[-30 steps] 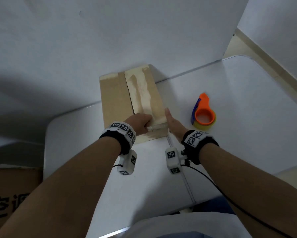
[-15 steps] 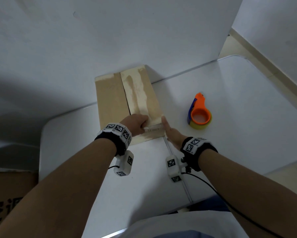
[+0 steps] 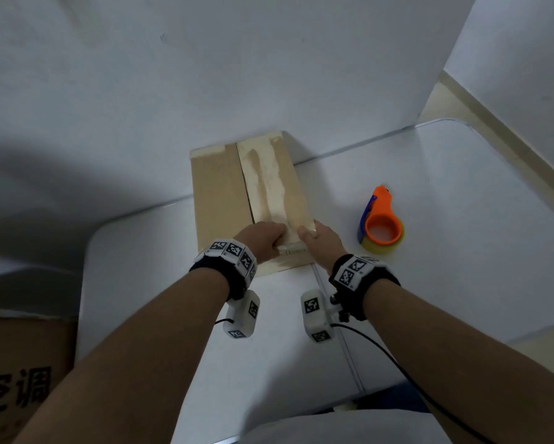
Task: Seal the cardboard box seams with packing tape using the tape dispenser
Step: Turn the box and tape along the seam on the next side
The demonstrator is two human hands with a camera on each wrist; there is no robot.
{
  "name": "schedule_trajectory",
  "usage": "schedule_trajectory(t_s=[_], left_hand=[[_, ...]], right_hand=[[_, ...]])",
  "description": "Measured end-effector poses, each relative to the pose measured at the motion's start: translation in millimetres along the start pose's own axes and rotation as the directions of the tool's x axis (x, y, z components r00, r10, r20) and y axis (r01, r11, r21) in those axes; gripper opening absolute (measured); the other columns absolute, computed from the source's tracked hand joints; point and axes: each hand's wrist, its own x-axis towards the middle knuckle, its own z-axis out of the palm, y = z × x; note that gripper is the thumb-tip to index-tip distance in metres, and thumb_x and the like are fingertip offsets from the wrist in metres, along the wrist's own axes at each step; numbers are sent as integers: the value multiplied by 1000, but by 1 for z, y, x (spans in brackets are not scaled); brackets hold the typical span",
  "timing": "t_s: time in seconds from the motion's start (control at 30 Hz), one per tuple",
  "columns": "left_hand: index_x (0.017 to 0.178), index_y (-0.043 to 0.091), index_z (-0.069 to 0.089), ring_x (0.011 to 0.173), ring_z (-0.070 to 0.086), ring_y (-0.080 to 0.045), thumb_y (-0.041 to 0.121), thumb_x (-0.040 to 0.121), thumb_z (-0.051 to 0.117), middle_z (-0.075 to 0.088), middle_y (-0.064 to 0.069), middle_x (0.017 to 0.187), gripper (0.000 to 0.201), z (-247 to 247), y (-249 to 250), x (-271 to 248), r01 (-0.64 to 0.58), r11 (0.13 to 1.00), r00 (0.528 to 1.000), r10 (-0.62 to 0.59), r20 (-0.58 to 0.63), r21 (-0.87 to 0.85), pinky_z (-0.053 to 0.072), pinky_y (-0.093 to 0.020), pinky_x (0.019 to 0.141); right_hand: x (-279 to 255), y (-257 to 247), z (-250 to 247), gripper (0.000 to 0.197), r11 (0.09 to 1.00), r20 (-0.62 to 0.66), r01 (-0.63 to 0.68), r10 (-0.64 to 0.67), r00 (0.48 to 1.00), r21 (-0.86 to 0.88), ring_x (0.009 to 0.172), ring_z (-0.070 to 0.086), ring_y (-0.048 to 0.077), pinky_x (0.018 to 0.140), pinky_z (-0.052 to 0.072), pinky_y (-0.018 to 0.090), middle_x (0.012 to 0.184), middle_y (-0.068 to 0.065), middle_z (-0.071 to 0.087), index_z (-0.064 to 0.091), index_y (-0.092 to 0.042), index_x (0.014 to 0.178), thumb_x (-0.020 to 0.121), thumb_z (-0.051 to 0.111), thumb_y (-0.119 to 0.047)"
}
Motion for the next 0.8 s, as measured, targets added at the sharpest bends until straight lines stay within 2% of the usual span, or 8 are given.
schedule_trajectory(t_s=[0.13,0.27,0.4,0.5,0.57,0.67,0.73,0.8], left_hand=[[75,16,37,73,45,-21,9,81,59,48,0,79,23,-4,0,-1,-9,1000,1000,9,15,-5,34,-29,65],[76,15,38,71,43,-21,9,82,58,47,0,77,22,-6,1,-5,-18,1000,1000,18,19,1,31,-28,64],[78,15,38,72,43,-21,8,82,58,48,-2,80,21,-9,2,-8,-39,999,998,37,56,35,30,-28,63],[77,15,38,74,45,-21,10,83,60,49,-2,81,23,-11,-7,-19,-44,997,992,37,119,56,32,-28,64],[72,19,36,73,46,-21,19,84,64,49,-1,79,30,-10,-19,-33,-25,997,983,12,181,72,34,-29,64],[67,21,38,67,48,-21,57,86,53,50,1,71,44,-11,-32,-59,57,992,967,-82,239,110,35,-29,61],[72,17,45,68,50,-21,62,89,41,53,-2,74,49,-13,-33,-66,126,985,984,-139,113,116,37,-30,62],[91,13,55,86,55,-22,48,95,42,57,-5,94,38,-13,-28,-57,177,984,977,-173,-127,16,41,-31,73]], right_hand=[[0,6,-13,37,993,63,95,-90,994,-75,102,60,30,77,38,29,112,13,65,55,-12,125,99,42,-33],[-5,21,-44,61,949,310,254,-189,932,-186,123,52,14,101,39,28,137,-6,55,34,-30,147,92,59,-37],[2,10,-53,33,765,299,401,-282,912,-504,107,63,24,85,45,29,115,6,69,64,-14,120,91,59,-30],[-3,-4,-42,30,605,356,440,-262,897,-663,95,64,28,69,35,26,102,10,70,68,-10,105,92,55,-34],[-11,-7,-32,28,581,398,500,-305,865,-642,95,63,27,69,34,25,102,10,69,68,-10,106,94,52,-29],[-21,-15,-18,25,592,460,576,-353,814,-564,93,64,28,76,48,32,102,10,70,69,-15,107,94,52,-28],[-25,-22,-14,26,613,497,582,-328,803,-535,97,64,28,84,50,36,108,11,70,68,-16,114,93,53,-23],[-27,-27,-17,29,644,500,551,-288,817,-530,106,62,30,93,48,38,115,14,67,66,-9,117,93,53,-18]])
